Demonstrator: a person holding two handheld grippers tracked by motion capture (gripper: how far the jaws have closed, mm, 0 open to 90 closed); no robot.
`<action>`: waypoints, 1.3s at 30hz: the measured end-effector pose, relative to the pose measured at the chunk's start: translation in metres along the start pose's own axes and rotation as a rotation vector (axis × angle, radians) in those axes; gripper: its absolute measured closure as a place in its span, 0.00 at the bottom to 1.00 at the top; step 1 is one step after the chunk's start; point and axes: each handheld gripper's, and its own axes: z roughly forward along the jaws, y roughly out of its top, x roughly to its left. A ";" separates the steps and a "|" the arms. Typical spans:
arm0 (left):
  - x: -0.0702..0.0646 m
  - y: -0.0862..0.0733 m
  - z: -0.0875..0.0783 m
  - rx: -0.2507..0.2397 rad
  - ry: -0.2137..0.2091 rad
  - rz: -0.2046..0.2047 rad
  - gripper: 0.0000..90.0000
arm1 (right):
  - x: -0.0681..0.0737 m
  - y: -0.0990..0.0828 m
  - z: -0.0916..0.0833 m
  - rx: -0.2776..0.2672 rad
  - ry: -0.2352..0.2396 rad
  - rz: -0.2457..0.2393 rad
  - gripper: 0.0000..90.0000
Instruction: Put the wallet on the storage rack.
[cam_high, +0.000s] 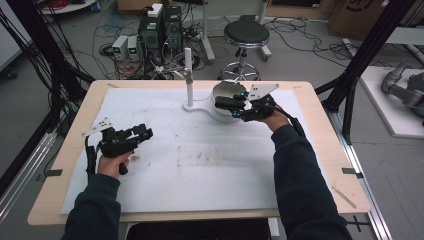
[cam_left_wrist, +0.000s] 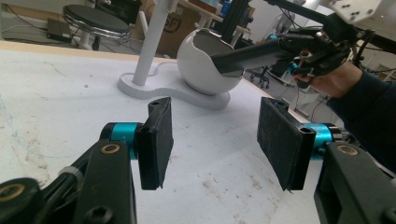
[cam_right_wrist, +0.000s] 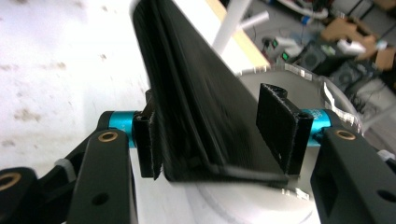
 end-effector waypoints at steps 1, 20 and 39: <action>0.000 0.000 0.000 0.000 -0.002 0.000 0.50 | 0.002 0.003 -0.001 -0.017 -0.002 -0.011 0.61; -0.001 0.001 -0.001 -0.008 -0.006 -0.001 0.50 | 0.011 0.007 0.005 0.011 -0.021 -0.155 0.79; -0.001 0.002 -0.001 -0.008 -0.004 -0.002 0.49 | 0.005 0.006 -0.001 -0.025 0.012 0.055 0.36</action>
